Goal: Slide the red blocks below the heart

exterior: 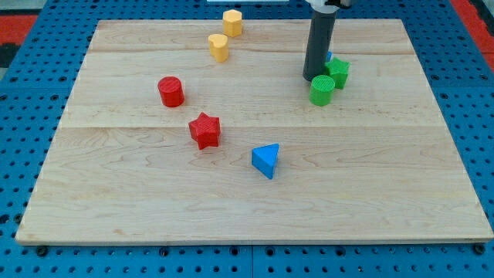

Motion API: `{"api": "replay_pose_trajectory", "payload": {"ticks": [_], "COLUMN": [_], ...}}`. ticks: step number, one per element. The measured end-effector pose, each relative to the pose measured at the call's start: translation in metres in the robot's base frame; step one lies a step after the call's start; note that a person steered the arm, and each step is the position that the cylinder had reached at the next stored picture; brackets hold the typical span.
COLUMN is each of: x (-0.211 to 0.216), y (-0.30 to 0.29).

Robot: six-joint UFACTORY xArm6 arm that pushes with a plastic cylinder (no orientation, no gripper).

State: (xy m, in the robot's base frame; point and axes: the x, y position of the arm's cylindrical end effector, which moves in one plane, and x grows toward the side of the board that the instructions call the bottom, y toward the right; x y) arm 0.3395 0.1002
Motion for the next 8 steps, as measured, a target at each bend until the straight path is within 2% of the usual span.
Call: {"api": "replay_pose_trajectory", "payload": {"ticks": [3, 5, 6, 7, 8], "x": [0.002, 0.076, 0.073, 0.068, 0.068], "y": [-0.019, -0.123, -0.133, -0.178, -0.249]}}
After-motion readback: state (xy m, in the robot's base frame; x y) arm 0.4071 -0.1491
